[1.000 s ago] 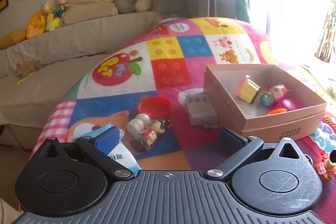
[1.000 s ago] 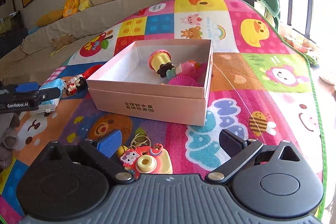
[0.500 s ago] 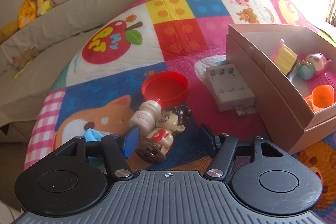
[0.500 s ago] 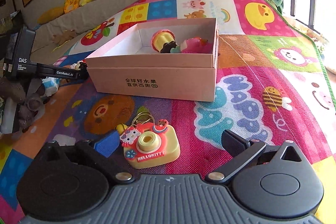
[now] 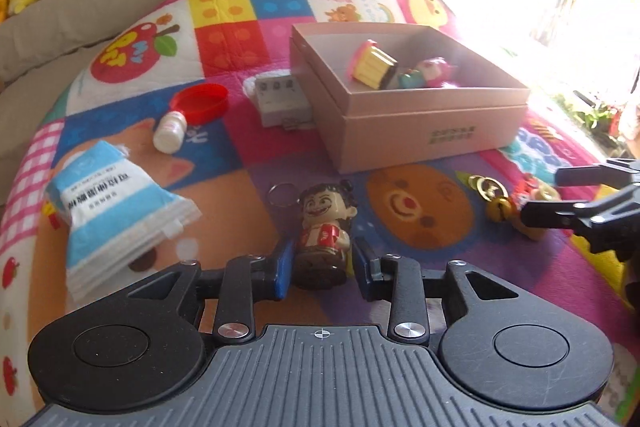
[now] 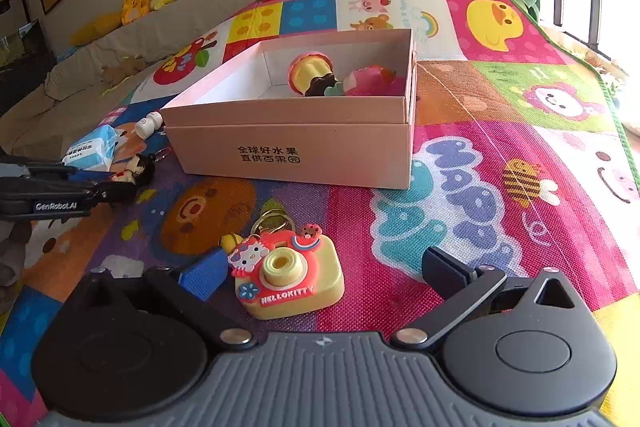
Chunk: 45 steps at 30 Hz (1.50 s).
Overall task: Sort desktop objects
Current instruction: 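Lift the wooden doll with the left tool while the right holds the Hello Kitty toy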
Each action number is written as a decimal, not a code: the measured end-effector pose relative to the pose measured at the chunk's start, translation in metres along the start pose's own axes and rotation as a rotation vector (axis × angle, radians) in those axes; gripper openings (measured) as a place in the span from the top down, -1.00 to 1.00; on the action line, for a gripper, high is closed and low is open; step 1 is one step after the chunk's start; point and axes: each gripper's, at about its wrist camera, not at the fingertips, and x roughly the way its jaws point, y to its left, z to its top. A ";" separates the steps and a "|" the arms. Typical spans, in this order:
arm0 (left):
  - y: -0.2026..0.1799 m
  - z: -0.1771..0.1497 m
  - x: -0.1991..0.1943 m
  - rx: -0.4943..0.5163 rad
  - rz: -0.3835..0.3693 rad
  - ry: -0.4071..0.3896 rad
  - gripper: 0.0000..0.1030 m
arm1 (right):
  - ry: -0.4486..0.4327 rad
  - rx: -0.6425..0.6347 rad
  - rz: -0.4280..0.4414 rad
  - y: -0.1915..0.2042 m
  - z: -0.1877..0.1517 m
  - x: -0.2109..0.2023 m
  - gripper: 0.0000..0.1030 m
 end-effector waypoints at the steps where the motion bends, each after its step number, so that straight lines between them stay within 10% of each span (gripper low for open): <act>1: -0.004 -0.005 -0.006 -0.005 -0.028 -0.010 0.22 | 0.001 -0.001 -0.002 0.000 0.000 0.000 -1.00; 6: -0.014 -0.018 -0.020 0.021 -0.060 -0.050 -0.34 | 0.004 -0.005 -0.007 0.001 0.000 0.000 -1.00; 22: -0.025 -0.030 -0.007 0.070 0.002 -0.082 -0.88 | 0.044 -0.217 0.019 0.023 -0.004 -0.008 -0.99; 26: -0.023 -0.029 -0.008 0.056 0.007 -0.087 -0.88 | 0.061 -0.194 0.031 0.024 0.002 -0.003 -0.40; 28: -0.024 -0.028 -0.008 0.053 0.021 -0.100 -0.87 | 0.055 -0.193 0.020 0.025 0.004 -0.004 -0.09; 34: -0.026 -0.014 0.006 0.042 0.042 -0.085 -0.51 | 0.054 -0.218 0.013 0.032 -0.001 -0.014 -0.09; 41: -0.034 -0.009 0.012 0.067 0.052 -0.073 0.38 | 0.071 -0.228 -0.013 0.034 -0.006 -0.022 -0.09; 45: -0.037 -0.014 -0.003 0.092 0.055 -0.090 0.38 | 0.072 -0.235 -0.014 0.036 -0.009 -0.031 -0.09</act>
